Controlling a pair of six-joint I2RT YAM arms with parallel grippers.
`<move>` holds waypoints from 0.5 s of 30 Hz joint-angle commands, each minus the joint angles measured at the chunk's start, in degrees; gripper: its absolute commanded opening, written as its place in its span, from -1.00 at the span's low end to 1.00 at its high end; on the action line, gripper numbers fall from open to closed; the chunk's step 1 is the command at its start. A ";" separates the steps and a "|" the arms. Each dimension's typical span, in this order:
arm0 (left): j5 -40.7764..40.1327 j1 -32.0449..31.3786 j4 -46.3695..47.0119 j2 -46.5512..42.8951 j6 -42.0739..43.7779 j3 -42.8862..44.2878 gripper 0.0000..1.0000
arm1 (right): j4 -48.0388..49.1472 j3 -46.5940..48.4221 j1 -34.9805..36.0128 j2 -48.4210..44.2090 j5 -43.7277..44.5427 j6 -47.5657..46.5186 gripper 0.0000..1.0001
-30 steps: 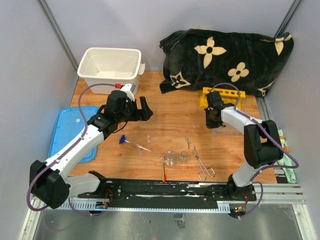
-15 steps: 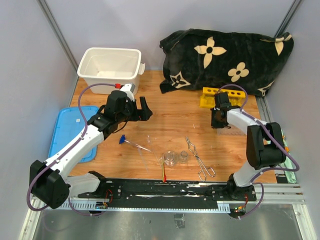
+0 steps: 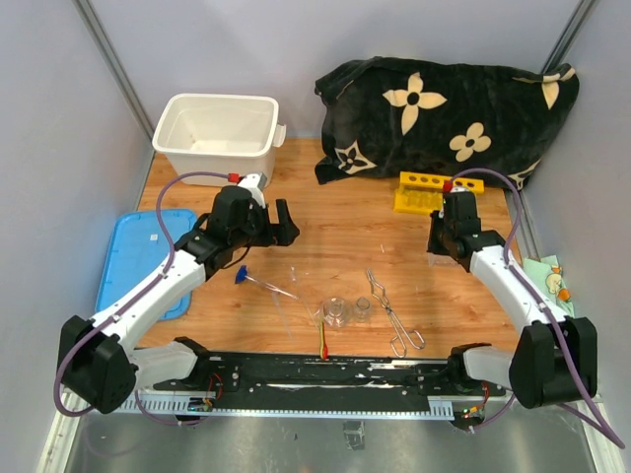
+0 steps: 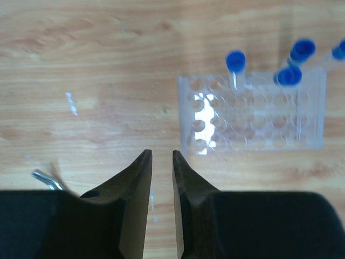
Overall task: Organize the chemistry lab equipment
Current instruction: Move the test tube rack to the center of the board.
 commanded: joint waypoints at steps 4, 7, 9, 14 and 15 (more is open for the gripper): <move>-2.30 -0.16 0.36 1.50 0.34 4.23 0.97 | -5.89 -5.54 -0.44 0.61 9.04 4.92 -0.59; -2.87 -0.08 -0.73 2.52 1.02 6.58 0.97 | -5.63 -6.14 -1.11 2.44 9.88 5.78 -0.58; -2.87 -0.07 -1.05 2.87 1.26 7.55 0.97 | -5.05 -6.53 -1.29 2.73 10.11 6.25 -0.58; -2.92 -0.07 -1.09 3.10 1.29 8.00 0.97 | -6.00 -6.49 -2.60 3.65 12.19 6.67 -0.59; -3.00 -0.07 -1.09 3.20 1.26 7.97 0.97 | -6.38 -6.51 -3.17 4.02 12.31 6.67 -0.58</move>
